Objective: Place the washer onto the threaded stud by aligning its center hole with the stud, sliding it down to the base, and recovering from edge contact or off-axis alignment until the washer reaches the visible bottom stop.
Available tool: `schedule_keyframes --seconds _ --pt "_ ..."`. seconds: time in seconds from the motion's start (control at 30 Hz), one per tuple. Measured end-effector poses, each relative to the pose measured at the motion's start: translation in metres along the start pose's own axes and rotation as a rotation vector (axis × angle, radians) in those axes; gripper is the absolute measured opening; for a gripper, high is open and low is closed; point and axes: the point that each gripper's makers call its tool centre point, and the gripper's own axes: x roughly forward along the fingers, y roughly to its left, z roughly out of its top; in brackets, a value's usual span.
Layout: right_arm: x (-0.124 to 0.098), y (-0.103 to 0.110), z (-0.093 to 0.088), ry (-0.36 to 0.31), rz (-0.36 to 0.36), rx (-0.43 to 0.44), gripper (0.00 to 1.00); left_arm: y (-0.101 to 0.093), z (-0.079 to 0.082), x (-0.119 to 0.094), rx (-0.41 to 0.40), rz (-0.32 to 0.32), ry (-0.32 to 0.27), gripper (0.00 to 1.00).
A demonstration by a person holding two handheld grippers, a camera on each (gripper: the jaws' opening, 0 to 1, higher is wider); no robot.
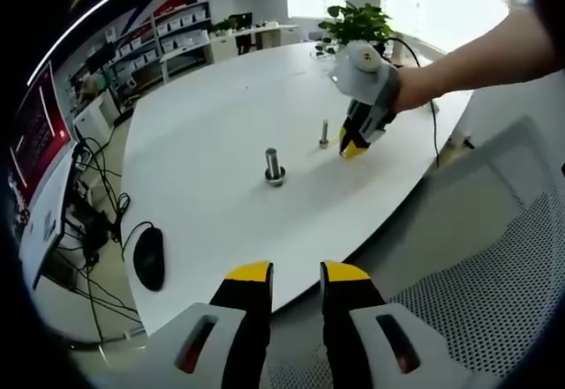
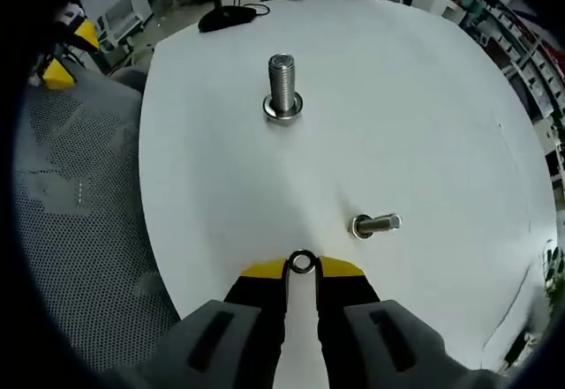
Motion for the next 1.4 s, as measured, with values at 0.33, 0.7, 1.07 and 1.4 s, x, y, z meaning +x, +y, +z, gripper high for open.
schedule_keyframes --seconds 0.33,0.7,1.07,1.4 --pt "-0.027 -0.014 0.001 -0.041 0.0 0.049 0.14 0.0 -0.001 0.001 0.008 0.006 0.008 0.19" --pt "-0.04 -0.034 0.027 -0.073 -0.063 -0.017 0.14 0.004 0.003 -0.003 -0.003 0.026 -0.021 0.19" --pt "-0.034 -0.04 0.034 -0.047 -0.066 -0.086 0.14 0.006 0.004 -0.003 -0.009 0.031 -0.025 0.19" --pt "-0.024 -0.042 0.036 -0.032 -0.08 -0.142 0.14 0.006 0.005 -0.003 -0.012 0.029 -0.028 0.19"
